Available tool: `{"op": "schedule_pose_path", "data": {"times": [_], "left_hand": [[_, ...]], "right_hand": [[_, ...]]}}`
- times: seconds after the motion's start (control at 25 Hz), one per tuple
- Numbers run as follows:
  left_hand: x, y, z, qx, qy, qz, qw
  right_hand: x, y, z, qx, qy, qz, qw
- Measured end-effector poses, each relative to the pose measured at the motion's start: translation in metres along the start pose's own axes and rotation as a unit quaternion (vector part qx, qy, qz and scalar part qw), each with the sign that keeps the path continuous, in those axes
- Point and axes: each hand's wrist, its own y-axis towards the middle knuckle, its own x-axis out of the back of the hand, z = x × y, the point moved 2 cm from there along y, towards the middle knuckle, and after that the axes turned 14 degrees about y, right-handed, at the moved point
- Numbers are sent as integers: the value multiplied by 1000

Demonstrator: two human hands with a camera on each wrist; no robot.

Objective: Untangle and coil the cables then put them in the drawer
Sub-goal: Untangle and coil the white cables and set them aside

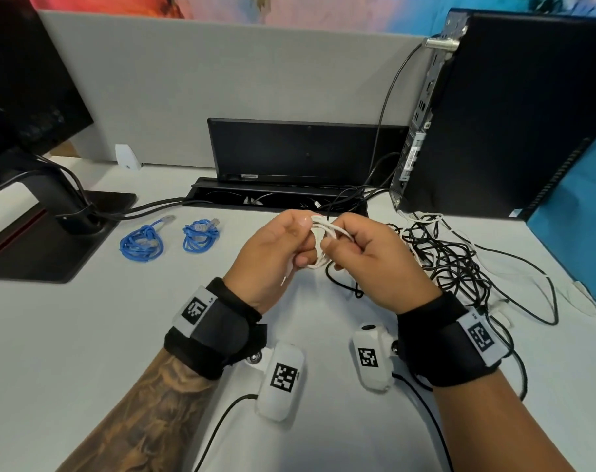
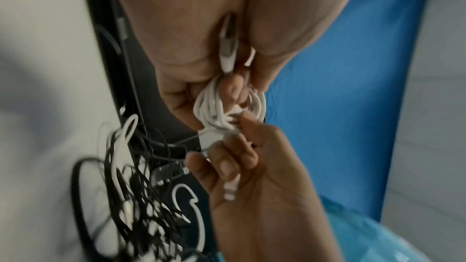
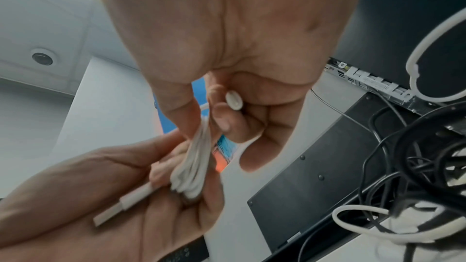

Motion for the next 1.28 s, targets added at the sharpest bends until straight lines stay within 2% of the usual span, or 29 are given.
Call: {"op": "schedule_pose_path", "data": {"times": [0.08, 0.2, 0.24, 0.36, 0.4, 0.6, 0.88, 1.08, 1.28], "left_hand": [[3, 2, 4, -11, 74, -27, 997], [-2, 1, 8, 8, 95, 2, 995], [-2, 1, 8, 7, 90, 3, 996], [2, 2, 8, -4, 67, -13, 998], [4, 3, 8, -4, 56, -12, 998], [4, 2, 7, 13, 48, -9, 999], [1, -1, 6, 38, 27, -5, 999], [0, 1, 10, 10, 53, -34, 998], [-11, -2, 10, -28, 98, -75, 992]], "right_hand": [[2, 1, 1, -9, 28, -10, 1000], [15, 4, -3, 5, 23, -71, 997], [18, 5, -7, -3, 20, -62, 998], [16, 4, -18, -41, 28, 38, 998], [15, 3, -21, -46, 25, 47, 997], [18, 6, -22, -52, 148, -37, 987], [9, 7, -21, -83, 258, -24, 962], [-10, 2, -16, -27, 210, 62, 975], [-10, 6, -19, -4, 201, 5, 980]]}}
